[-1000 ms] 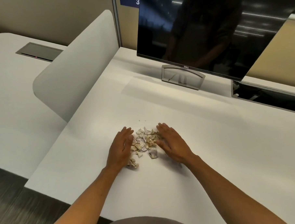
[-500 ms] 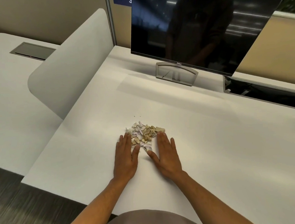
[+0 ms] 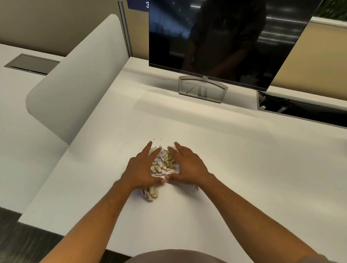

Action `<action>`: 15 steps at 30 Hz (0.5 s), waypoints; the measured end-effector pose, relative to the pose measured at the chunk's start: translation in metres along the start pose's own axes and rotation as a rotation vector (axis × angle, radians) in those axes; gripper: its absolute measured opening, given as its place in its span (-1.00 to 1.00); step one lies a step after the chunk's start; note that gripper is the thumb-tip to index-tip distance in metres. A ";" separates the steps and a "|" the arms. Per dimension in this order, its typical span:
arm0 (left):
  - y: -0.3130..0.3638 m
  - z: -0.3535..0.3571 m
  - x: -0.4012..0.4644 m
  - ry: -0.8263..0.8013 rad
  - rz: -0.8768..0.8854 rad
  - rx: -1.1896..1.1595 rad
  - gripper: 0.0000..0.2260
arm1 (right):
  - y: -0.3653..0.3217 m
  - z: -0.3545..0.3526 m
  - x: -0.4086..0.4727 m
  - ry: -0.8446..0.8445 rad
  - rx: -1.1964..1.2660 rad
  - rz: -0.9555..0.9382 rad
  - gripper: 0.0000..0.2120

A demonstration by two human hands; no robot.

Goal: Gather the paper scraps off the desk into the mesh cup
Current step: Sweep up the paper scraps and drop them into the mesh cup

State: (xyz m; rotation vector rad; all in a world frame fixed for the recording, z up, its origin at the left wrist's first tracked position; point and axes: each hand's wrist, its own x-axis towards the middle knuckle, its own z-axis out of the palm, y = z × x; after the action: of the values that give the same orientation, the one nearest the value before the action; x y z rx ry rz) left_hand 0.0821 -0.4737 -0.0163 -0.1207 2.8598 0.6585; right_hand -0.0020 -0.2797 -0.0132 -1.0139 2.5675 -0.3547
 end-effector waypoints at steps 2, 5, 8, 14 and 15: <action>-0.001 -0.004 0.009 -0.090 0.005 0.053 0.03 | -0.008 -0.004 0.008 -0.059 -0.068 -0.001 -0.06; 0.004 -0.003 0.017 -0.152 -0.014 0.086 0.02 | -0.018 -0.004 0.012 -0.055 -0.089 0.026 -0.18; 0.009 0.000 0.020 -0.124 -0.048 0.005 -0.10 | -0.023 -0.001 0.010 0.021 -0.071 0.003 -0.43; 0.013 0.003 0.024 -0.039 -0.052 -0.081 -0.50 | -0.025 0.001 0.003 0.080 -0.026 -0.010 -0.84; 0.014 0.004 0.024 -0.024 -0.049 -0.079 -0.56 | -0.025 0.000 0.003 0.086 -0.027 -0.005 -0.86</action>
State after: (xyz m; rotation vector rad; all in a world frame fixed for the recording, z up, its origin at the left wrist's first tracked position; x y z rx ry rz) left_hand 0.0580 -0.4606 -0.0190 -0.1930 2.7991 0.7580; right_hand 0.0115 -0.2995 -0.0054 -1.0360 2.6533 -0.3729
